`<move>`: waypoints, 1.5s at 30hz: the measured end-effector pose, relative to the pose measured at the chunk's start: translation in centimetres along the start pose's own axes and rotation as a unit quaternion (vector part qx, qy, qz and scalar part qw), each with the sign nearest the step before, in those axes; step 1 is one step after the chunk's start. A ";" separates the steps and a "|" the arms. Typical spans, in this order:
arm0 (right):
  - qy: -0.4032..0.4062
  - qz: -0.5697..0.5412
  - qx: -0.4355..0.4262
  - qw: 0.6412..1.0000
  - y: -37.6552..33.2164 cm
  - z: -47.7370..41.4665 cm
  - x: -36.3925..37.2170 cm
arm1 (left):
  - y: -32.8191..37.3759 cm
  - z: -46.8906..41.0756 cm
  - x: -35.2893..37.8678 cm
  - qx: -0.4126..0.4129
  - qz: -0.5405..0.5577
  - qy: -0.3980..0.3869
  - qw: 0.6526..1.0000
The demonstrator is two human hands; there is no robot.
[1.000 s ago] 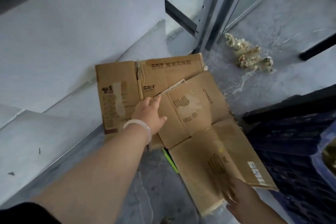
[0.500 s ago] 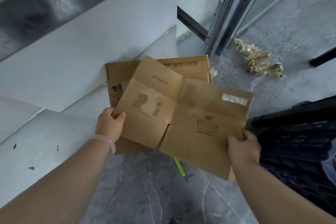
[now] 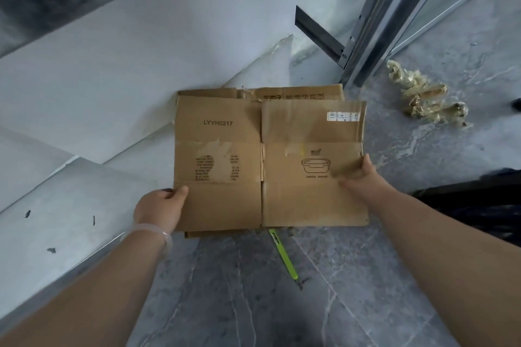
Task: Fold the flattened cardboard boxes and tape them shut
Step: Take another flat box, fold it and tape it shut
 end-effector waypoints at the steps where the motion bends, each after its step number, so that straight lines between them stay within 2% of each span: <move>1: 0.011 -0.002 0.002 1.000 0.4 -0.2 -0.1 | -0.3 0.0 0.1 -0.001 0.013 -0.015 1.000; 5: 0.057 -0.062 -0.002 0.996 1.2 -0.7 -0.8 | -0.8 0.6 1.4 -0.031 0.153 -0.039 0.987; 7: 0.053 -0.064 -0.032 0.996 0.6 -0.6 -0.7 | -0.5 0.8 2.1 -0.045 0.205 -0.041 0.977; 9: 0.045 -0.006 -0.063 0.997 -0.1 -0.4 -0.2 | -0.2 0.6 2.7 -0.045 0.208 -0.043 0.976; 11: 0.078 0.077 -0.084 0.990 -0.8 0.4 0.0 | 0.1 0.4 2.9 -0.034 0.208 -0.041 0.977; 12: 0.118 0.117 -0.108 0.980 -1.2 1.5 -0.1 | 0.2 0.3 2.9 -0.028 0.213 -0.039 0.976; 14: 0.213 0.162 -0.228 0.936 -2.6 4.6 0.3 | 0.3 0.1 2.9 -0.019 0.224 -0.030 0.974; 15: 0.215 0.177 -0.295 0.914 -3.0 6.4 1.5 | 0.4 0.0 2.9 -0.016 0.231 -0.026 0.973; 17: 0.115 0.266 -0.355 0.889 -2.3 8.7 6.0 | 0.4 -0.3 2.9 -0.020 0.256 -0.028 0.966; 19: -0.006 0.366 -0.310 0.878 0.4 9.3 10.8 | 0.3 -0.4 2.9 -0.030 0.285 -0.044 0.957; 21: -0.057 0.376 -0.229 0.896 3.0 8.9 13.4 | 0.0 -0.7 3.0 -0.036 0.299 -0.051 0.952; 23: -0.047 0.366 -0.194 0.909 4.5 8.5 14.8 | -0.3 -1.0 3.0 -0.043 0.311 -0.046 0.948; 27: 0.005 0.384 -0.177 0.906 5.3 8.3 15.6 | -0.5 -1.2 3.5 -0.052 0.339 -0.060 0.938; 29: 0.000 0.379 -0.165 0.910 5.6 8.3 15.6 | -0.4 -1.3 3.5 -0.047 0.342 -0.070 0.936; 33: -0.104 0.331 -0.164 0.924 5.2 8.8 14.8 | -0.3 -1.2 3.6 -0.022 0.374 -0.084 0.923; 35: -0.172 0.321 -0.163 0.917 4.3 9.7 13.0 | -0.1 -0.6 3.0 -0.009 0.382 -0.083 0.920; 37: -0.206 0.317 -0.149 0.914 3.5 11.0 10.3 | 0.2 0.8 1.7 0.002 0.379 -0.073 0.922; 39: -0.197 0.255 -0.136 0.937 2.8 12.8 7.0 | 0.8 3.1 0.0 0.006 0.376 -0.059 0.925; 42: -0.140 0.123 -0.123 0.975 2.7 16.7 2.1 | 1.6 7.6 -3.1 0.005 0.368 -0.043 0.929; 45: -0.079 0.034 -0.100 0.991 3.0 21.8 -1.7 | 2.3 12.9 -6.7 0.015 0.343 -0.057 0.937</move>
Point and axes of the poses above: each hand's wrist, its own z-axis away from the middle knuckle, its own x-axis out of the palm, y = z × x, the point moved 7 cm from there along -z, towards the middle knuckle, and after that the axes turned 7 degrees about x, right-handed, at the moved point
